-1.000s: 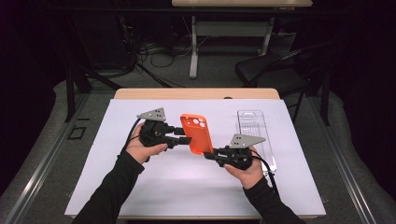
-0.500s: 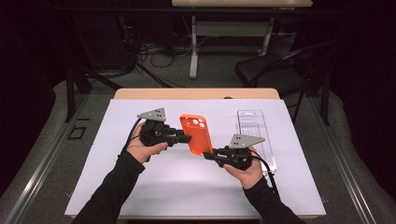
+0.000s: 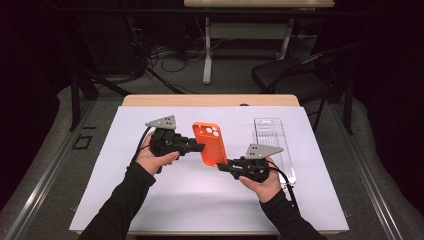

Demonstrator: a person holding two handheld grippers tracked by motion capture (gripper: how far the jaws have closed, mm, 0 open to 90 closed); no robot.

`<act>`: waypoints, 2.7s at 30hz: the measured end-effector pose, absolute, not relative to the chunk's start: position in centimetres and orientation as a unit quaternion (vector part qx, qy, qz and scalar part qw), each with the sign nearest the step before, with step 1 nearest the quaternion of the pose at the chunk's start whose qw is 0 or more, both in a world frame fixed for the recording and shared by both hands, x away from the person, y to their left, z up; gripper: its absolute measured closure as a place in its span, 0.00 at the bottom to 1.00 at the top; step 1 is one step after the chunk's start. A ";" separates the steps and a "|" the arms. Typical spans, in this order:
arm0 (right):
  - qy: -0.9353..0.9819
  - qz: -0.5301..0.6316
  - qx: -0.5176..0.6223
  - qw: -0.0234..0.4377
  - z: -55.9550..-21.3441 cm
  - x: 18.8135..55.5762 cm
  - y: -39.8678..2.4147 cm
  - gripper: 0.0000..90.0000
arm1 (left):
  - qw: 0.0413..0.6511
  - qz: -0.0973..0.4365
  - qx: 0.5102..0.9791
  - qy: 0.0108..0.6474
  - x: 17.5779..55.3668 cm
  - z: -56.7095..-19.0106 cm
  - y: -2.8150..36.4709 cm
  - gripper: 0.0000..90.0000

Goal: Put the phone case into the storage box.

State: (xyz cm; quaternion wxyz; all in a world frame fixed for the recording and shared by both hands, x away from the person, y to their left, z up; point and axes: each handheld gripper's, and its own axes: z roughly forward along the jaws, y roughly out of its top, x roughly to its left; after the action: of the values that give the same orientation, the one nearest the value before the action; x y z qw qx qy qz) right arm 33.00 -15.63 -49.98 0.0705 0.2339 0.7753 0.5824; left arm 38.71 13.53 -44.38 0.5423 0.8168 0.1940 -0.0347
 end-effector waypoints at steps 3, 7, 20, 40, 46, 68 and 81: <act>0.775 0.583 0.234 0.071 -50.0 33.0 -15.6 0.89 | 0.542 -0.037 0.817 0.192 38.7 -44.4 13.6 0.87; 0.774 0.583 0.233 0.072 -50.0 33.1 -15.6 0.89 | 0.543 -0.038 0.817 0.188 38.9 -44.4 13.7 0.88; 0.776 0.581 0.233 0.074 -50.1 33.1 -15.5 0.89 | 0.544 -0.050 0.821 0.166 39.4 -44.7 14.0 0.90; 0.785 0.571 0.224 0.089 -50.1 32.9 -15.3 0.89 | 0.545 -0.057 0.826 0.136 40.0 -45.0 14.3 0.91; 0.784 0.572 0.223 0.090 -50.1 32.9 -15.3 0.89 | 0.544 -0.058 0.825 0.138 40.0 -45.0 14.3 0.91; 0.783 0.572 0.226 0.088 -50.1 33.0 -15.3 0.89 | 0.541 -0.063 0.825 0.149 40.0 -45.0 14.2 0.91; 0.782 0.574 0.226 0.092 -50.1 32.9 -15.3 0.85 | 0.537 -0.063 0.828 0.151 40.0 -45.1 14.1 0.91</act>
State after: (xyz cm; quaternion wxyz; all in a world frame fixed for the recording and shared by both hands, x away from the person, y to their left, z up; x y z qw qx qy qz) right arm 32.93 -15.27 -50.09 0.0923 0.2262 0.7819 0.5736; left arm 40.01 14.11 -45.11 0.5367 0.8278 0.1505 -0.0635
